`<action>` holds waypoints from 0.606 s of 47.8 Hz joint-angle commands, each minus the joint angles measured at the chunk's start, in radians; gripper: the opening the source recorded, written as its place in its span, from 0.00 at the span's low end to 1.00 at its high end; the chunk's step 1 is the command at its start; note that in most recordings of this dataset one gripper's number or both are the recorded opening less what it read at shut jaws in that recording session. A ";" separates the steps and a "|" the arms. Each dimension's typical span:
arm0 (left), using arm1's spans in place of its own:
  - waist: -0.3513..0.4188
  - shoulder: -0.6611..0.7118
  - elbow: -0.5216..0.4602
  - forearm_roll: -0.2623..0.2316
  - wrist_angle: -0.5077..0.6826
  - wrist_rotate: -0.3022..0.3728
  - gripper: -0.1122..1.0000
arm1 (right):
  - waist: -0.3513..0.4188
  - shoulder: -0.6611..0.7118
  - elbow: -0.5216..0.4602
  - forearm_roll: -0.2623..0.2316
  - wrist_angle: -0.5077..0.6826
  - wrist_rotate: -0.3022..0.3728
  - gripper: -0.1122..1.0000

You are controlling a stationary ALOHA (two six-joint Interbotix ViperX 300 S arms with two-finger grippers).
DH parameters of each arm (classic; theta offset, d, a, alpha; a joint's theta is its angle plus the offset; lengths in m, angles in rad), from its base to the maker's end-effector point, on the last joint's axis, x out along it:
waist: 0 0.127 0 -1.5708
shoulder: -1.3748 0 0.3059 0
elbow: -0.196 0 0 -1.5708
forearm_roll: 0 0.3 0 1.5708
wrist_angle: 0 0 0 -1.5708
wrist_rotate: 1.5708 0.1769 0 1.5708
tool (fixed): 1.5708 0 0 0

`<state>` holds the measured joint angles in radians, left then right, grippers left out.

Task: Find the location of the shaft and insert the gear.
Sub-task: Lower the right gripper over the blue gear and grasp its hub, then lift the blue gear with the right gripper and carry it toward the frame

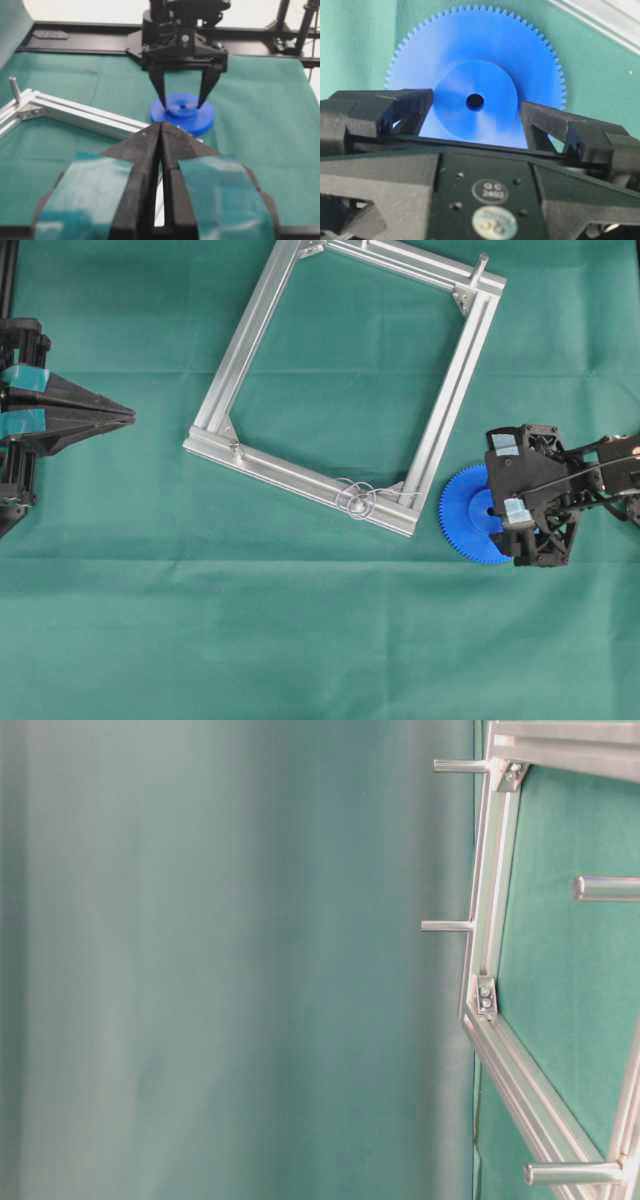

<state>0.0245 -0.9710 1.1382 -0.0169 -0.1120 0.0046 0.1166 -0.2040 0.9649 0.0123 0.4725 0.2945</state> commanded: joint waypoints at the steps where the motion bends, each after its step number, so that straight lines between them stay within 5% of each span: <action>1: 0.003 0.006 -0.018 -0.002 -0.011 0.002 0.11 | 0.003 0.002 -0.008 0.003 -0.005 0.003 0.94; 29: 0.003 0.006 -0.018 -0.002 -0.011 0.002 0.11 | 0.003 0.015 -0.002 0.003 -0.020 0.025 0.94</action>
<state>0.0245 -0.9710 1.1397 -0.0169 -0.1120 0.0061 0.1181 -0.1856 0.9664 0.0123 0.4587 0.3175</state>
